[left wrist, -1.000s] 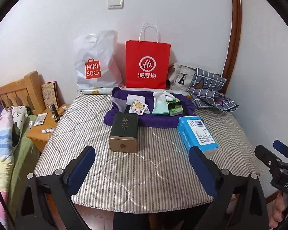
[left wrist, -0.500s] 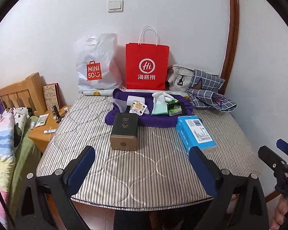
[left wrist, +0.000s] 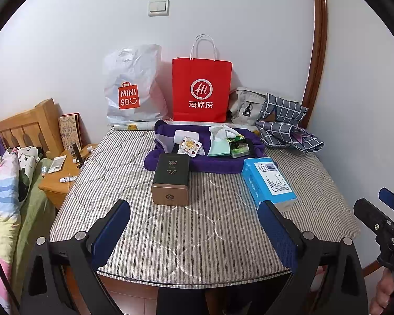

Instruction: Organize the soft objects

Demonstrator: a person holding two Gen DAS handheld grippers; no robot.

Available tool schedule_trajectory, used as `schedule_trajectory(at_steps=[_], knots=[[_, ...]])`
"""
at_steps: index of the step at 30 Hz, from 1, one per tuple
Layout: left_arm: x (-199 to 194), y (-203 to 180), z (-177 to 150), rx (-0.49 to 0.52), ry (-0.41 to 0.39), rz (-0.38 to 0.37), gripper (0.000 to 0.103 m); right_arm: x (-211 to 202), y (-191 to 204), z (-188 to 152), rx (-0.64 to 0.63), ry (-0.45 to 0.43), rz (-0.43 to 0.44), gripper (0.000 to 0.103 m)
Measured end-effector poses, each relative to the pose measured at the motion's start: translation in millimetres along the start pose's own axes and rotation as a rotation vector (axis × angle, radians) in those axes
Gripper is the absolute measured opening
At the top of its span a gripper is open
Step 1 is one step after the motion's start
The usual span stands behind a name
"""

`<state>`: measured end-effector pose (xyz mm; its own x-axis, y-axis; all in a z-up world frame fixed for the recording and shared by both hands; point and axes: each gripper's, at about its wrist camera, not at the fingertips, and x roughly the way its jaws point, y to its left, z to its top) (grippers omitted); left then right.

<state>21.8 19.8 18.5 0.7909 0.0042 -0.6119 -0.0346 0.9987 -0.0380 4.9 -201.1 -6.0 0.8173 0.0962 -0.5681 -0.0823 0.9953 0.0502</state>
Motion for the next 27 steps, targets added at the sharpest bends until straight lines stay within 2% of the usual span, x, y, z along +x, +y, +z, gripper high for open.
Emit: schedule_trajectory(at_steps=[27], knots=[[2.9, 2.3, -0.7, 0.005, 0.005, -0.002, 0.099, 2.1, 2.4, -1.2, -0.003, 0.000, 0.002, 0.103]])
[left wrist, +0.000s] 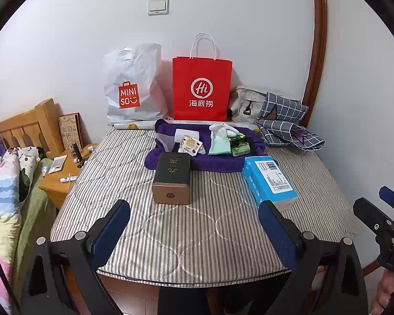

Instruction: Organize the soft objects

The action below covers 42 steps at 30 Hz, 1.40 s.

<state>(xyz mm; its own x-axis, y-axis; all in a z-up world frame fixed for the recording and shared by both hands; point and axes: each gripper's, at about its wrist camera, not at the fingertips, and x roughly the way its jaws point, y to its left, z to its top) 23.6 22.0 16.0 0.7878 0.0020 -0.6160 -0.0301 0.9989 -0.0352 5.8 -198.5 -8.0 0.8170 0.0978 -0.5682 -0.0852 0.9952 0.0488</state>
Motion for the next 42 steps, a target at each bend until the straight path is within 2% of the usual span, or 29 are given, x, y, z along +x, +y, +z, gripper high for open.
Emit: schedule_trajectory(at_steps=[42], knots=[[-1.0, -1.9, -1.1, 0.006, 0.000, -0.001, 0.099, -1.0, -1.6, -2.8, 0.003, 0.000, -0.002, 0.103]])
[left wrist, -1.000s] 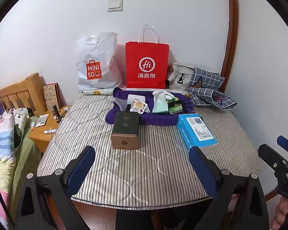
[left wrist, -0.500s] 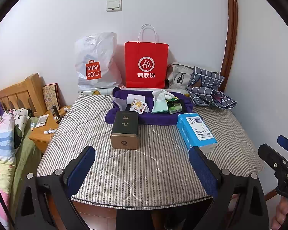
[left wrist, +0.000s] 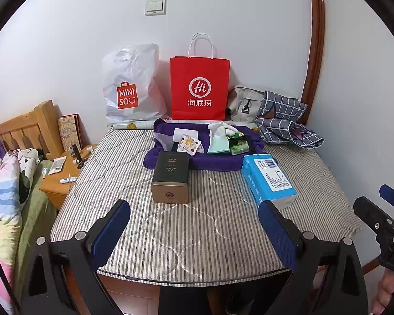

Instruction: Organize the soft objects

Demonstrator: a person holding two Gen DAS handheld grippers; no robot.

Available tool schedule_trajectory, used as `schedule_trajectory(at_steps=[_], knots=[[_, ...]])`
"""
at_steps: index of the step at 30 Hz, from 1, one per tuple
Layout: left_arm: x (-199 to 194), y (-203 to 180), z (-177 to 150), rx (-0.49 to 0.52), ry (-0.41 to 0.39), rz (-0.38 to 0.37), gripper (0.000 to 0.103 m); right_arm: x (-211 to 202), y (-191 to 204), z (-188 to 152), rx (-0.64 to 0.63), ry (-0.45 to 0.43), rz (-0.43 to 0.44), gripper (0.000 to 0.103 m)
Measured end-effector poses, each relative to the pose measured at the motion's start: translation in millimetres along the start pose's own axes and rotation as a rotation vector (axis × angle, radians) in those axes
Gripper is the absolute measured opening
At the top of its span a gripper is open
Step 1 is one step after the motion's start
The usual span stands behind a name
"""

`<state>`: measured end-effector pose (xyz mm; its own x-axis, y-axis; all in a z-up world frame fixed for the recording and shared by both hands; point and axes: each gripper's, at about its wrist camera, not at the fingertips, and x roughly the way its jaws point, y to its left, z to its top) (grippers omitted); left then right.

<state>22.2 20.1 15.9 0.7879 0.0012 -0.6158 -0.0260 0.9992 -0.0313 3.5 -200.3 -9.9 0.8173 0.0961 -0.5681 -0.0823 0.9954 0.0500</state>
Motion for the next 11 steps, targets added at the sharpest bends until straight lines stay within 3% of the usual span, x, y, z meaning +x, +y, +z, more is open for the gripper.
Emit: schedule_trajectory(at_steps=[11], knots=[[-0.4, 2.3, -1.0, 0.002, -0.005, 0.000, 0.099, -1.5, 0.6, -0.7, -0.004, -0.003, 0.003, 0.103]])
